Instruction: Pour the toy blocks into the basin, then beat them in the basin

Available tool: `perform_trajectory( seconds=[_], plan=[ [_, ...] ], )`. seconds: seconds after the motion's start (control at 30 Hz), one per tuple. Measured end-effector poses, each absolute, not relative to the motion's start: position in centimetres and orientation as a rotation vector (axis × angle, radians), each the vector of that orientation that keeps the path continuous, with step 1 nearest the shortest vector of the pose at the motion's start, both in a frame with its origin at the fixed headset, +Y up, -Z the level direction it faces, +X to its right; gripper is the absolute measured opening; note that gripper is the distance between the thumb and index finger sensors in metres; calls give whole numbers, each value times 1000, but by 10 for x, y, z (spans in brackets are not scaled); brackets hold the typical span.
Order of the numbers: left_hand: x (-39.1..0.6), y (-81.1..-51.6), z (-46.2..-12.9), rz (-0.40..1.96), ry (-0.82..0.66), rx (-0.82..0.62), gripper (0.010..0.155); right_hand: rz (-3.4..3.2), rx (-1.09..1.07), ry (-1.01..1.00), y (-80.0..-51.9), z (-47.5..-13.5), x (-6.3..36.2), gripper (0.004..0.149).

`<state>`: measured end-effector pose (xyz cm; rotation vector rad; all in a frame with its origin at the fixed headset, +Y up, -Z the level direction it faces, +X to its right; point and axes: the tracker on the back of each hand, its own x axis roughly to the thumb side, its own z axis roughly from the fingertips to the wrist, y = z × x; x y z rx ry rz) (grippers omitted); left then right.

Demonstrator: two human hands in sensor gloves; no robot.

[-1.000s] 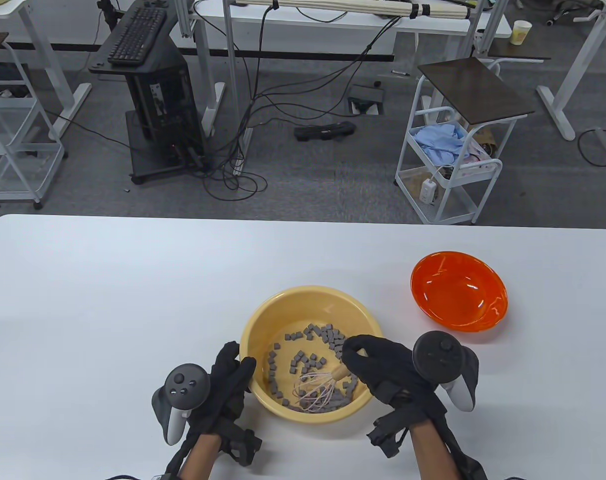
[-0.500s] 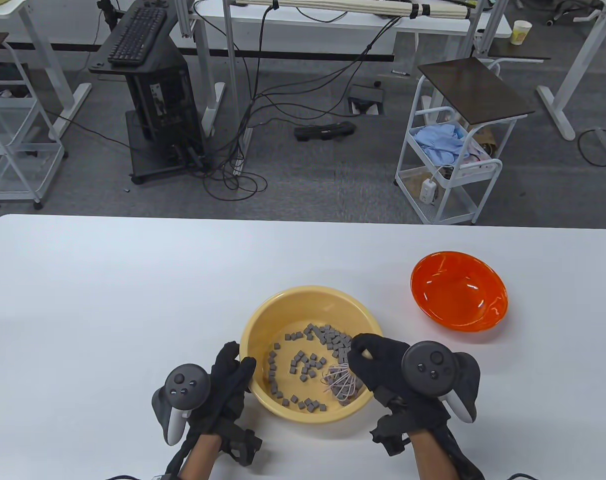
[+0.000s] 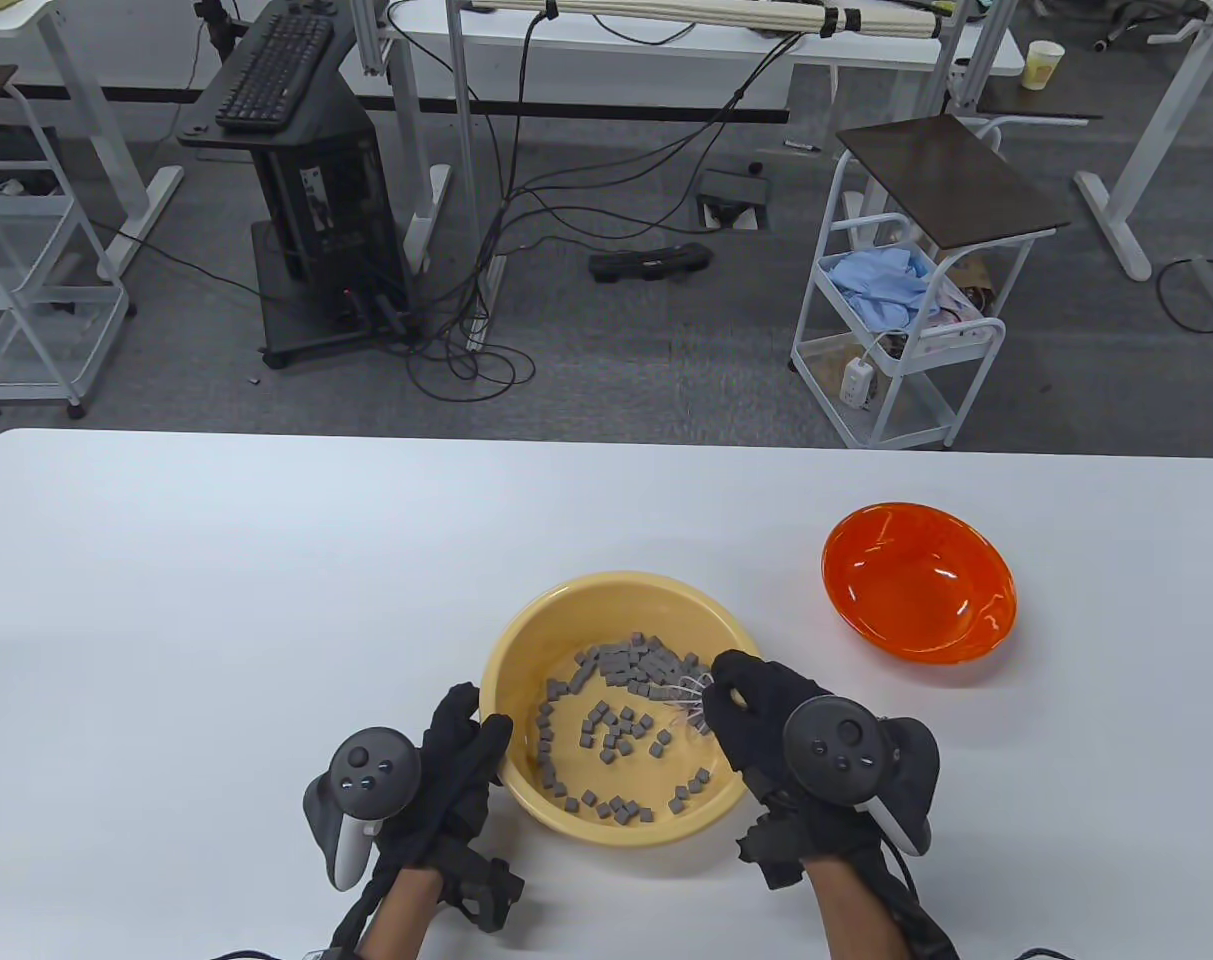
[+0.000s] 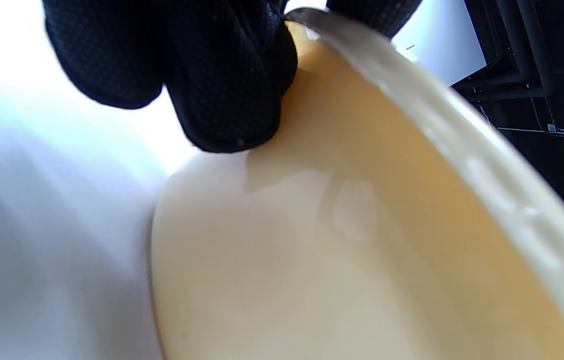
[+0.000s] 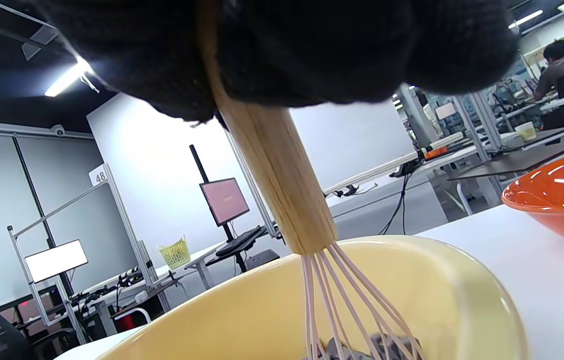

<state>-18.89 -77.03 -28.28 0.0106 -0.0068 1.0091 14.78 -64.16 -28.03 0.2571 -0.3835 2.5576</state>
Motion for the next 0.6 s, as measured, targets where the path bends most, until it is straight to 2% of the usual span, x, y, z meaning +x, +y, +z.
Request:
perform_trajectory(
  seconds=[0.37,0.6],
  plan=[
    [-188,-770,-283,1012,-14,12,66,2481,275,-351,-658,-286,143,40],
    [-188,-770,-283,1021,-17,13,65,2379,345,-116,-679,-296,134,43]
  ],
)
